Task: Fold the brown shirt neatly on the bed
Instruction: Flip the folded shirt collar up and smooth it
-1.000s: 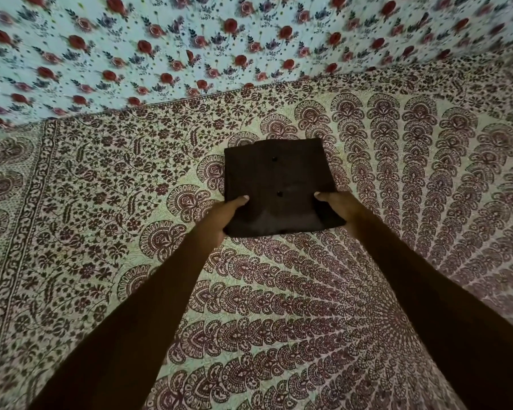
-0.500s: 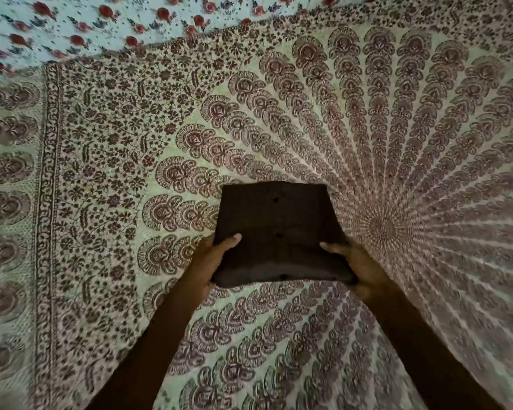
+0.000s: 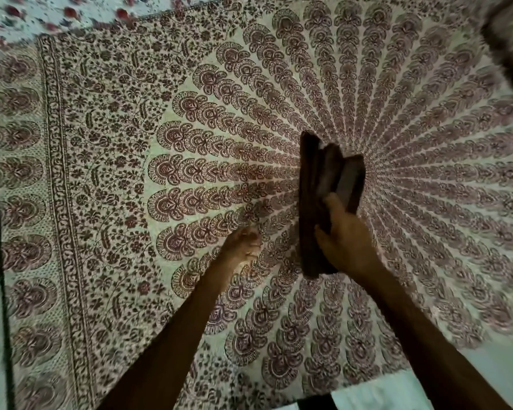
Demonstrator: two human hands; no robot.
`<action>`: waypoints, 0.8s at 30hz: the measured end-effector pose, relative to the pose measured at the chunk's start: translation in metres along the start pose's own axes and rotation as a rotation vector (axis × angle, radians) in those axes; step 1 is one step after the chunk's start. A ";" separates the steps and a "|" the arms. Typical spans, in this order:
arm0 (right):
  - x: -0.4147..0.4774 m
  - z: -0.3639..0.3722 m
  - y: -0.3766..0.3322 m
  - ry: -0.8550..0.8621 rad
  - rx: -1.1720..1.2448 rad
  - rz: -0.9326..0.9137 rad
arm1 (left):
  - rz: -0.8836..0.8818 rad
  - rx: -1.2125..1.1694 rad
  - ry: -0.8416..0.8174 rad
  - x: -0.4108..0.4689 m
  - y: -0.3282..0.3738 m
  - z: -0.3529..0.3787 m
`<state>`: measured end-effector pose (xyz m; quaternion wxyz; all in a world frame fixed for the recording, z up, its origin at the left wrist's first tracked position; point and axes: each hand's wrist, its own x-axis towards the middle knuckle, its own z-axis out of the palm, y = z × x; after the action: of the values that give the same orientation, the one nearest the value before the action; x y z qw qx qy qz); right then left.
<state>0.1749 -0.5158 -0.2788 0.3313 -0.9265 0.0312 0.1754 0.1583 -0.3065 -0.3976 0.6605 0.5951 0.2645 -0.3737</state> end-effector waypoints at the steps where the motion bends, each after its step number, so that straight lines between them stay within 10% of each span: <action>1: -0.001 0.015 -0.001 -0.004 -0.183 -0.009 | 0.007 -0.086 -0.007 0.003 0.002 0.000; 7: 0.003 0.147 0.010 -0.322 -0.591 0.000 | -0.054 -0.305 0.056 0.032 -0.017 -0.012; 15: 0.009 0.210 0.032 -0.410 -0.332 -0.117 | -0.033 -0.195 0.133 0.052 -0.047 -0.039; 19: 0.016 0.162 0.058 -0.062 -0.088 -0.137 | 0.085 -0.022 0.257 0.060 -0.053 -0.030; 24: 0.038 0.107 0.128 0.363 -0.047 0.299 | 0.108 0.318 0.627 0.065 -0.063 -0.006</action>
<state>0.1559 -0.5464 -0.4467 0.2689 -0.9354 0.2232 0.0538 0.1460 -0.3132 -0.4869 0.4650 0.7894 0.3609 -0.1740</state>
